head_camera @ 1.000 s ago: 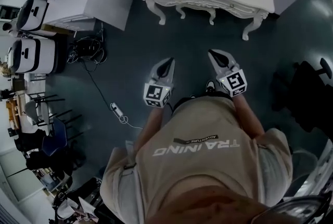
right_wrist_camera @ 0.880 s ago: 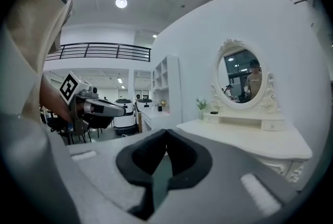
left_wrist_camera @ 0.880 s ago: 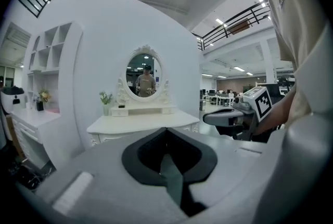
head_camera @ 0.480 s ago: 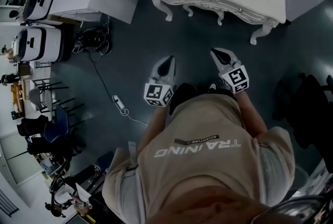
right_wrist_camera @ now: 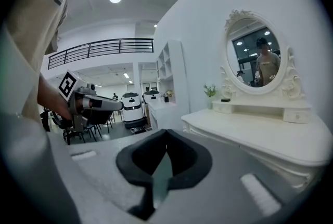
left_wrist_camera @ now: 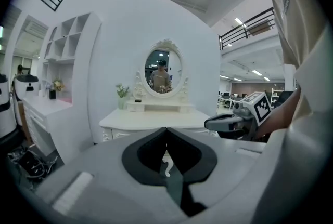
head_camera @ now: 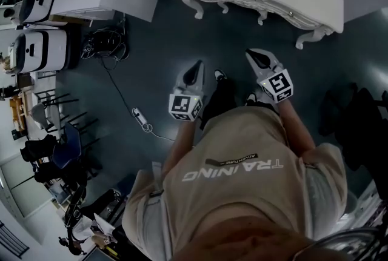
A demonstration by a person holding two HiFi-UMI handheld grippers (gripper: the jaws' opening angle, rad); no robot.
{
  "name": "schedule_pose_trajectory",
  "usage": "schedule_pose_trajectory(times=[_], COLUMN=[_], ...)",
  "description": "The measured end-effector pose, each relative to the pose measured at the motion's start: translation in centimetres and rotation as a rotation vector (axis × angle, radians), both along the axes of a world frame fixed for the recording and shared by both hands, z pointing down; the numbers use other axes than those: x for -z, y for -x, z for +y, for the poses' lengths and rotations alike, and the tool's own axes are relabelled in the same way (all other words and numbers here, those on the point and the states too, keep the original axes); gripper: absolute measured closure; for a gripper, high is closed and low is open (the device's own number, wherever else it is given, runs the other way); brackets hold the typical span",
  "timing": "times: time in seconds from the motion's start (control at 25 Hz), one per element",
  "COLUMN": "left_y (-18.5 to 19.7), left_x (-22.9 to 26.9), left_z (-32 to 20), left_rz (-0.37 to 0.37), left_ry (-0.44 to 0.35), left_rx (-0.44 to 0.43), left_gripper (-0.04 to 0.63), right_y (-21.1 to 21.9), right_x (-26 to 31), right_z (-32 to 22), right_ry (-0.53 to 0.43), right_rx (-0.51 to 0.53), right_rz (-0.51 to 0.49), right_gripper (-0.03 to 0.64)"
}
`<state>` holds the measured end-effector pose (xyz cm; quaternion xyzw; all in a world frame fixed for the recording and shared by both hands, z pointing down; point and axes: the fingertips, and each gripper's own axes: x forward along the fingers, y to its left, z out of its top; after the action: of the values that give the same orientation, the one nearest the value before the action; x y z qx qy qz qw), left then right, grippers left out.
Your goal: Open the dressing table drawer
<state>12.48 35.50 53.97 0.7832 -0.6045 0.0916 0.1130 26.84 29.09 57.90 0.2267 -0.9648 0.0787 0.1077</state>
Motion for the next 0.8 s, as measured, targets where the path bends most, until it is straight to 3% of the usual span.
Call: schedule_pose_trajectory(times=[0.48, 0.6, 0.8], left_y=[11.9, 14.0, 15.8], left_x=[3.4, 2.8, 2.3], left_z=[-8.7, -10.9, -13.6], left_rz=[0.013, 0.069, 0.071], left_ry=[-0.108, -0.089, -0.073], left_rx=[-0.092, -0.111, -0.110], left_gripper=[0.588, 0.588, 0.588], right_y=[11.3, 12.4, 12.5], right_x=[5.7, 5.6, 5.0], right_z=[-7.8, -9.5, -12.8], right_ry=[-0.103, -0.104, -0.078], right_rx=[-0.083, -0.122, -0.156], right_rz=[0.023, 0.027, 0.058], right_gripper=[0.612, 0.612, 0.612])
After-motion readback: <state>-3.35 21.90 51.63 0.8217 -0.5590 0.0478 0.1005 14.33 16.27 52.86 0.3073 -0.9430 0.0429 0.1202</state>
